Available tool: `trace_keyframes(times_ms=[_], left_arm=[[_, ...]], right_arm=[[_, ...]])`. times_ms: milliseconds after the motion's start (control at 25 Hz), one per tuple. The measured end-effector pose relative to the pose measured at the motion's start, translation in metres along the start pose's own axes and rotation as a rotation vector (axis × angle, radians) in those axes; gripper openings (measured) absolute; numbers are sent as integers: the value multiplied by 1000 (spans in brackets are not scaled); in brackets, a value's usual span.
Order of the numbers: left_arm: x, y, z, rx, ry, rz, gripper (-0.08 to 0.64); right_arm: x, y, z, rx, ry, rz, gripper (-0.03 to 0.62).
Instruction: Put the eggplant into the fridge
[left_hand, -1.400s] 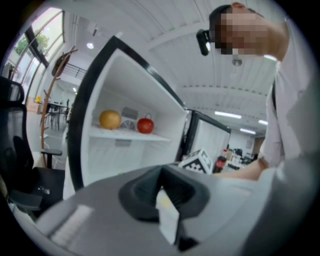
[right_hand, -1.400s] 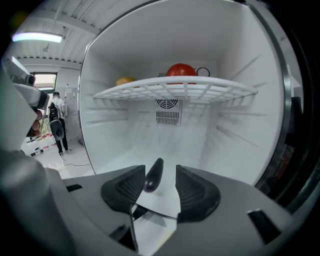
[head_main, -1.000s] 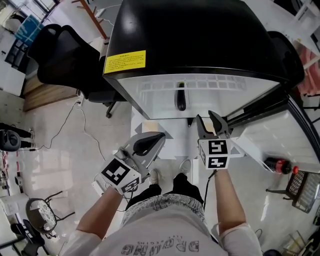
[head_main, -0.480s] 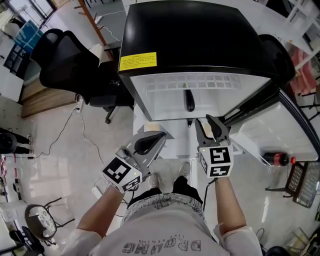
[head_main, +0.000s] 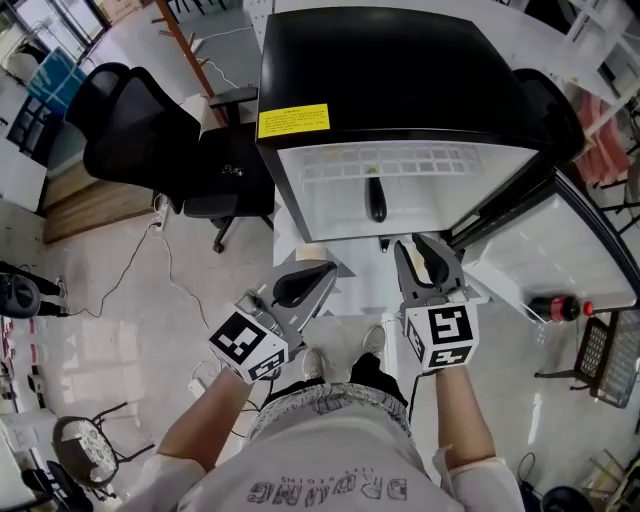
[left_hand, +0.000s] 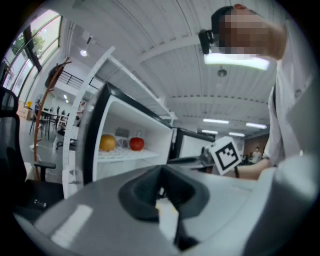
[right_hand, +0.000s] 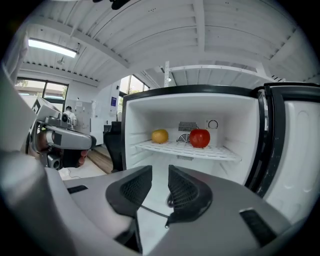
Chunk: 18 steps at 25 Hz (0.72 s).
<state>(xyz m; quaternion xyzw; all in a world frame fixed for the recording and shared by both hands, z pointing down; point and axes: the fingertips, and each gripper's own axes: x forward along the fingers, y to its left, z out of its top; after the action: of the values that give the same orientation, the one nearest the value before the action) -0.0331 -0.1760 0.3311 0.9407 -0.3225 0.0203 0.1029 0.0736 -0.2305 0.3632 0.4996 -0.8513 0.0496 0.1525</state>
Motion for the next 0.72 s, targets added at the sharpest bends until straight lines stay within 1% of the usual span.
trace_keyframes(times_ms=[520, 720], left_arm=[[-15, 5, 2, 6, -6, -10, 8], [-18, 7, 3, 11, -11, -10, 8]], right_arm=[[-20, 19, 16, -9, -33, -1, 33], [-25, 23, 18, -26, -34, 0, 11]])
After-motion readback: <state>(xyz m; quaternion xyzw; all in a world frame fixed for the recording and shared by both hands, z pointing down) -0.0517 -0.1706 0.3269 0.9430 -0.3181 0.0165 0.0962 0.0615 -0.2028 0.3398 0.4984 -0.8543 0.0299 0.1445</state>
